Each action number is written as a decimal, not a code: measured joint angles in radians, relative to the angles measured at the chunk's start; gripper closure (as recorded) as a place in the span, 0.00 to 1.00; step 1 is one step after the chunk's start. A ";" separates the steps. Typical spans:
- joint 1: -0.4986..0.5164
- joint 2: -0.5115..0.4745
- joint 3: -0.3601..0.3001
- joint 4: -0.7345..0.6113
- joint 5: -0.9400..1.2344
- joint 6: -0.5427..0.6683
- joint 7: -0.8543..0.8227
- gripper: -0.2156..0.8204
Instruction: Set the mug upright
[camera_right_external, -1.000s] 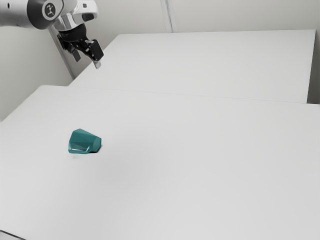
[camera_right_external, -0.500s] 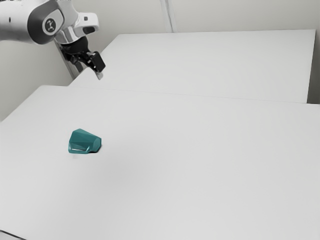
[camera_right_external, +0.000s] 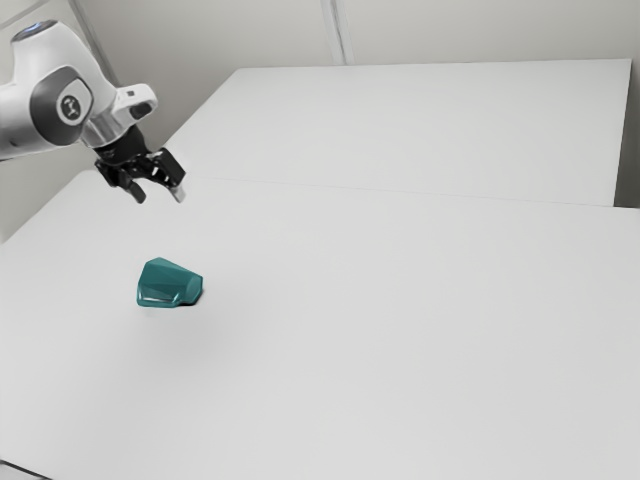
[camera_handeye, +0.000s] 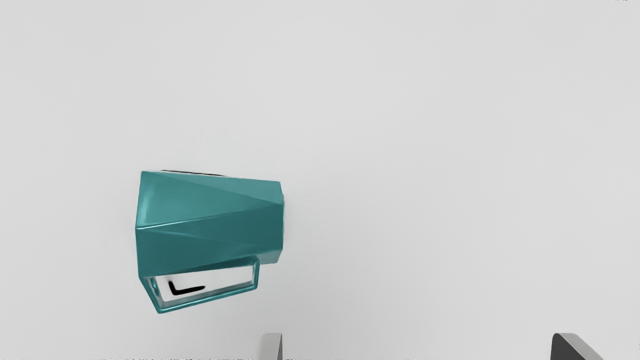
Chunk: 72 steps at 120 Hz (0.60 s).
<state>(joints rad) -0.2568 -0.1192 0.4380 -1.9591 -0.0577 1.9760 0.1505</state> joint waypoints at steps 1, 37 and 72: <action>0.000 0.000 0.003 -0.003 -0.004 0.002 0.000 0.23; -0.001 0.019 0.125 -0.054 -0.186 0.036 0.068 0.23; 0.005 0.085 0.214 -0.055 -0.375 0.039 0.209 0.23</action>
<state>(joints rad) -0.2515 -0.0340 0.6516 -2.0140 -0.4331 2.0148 0.3590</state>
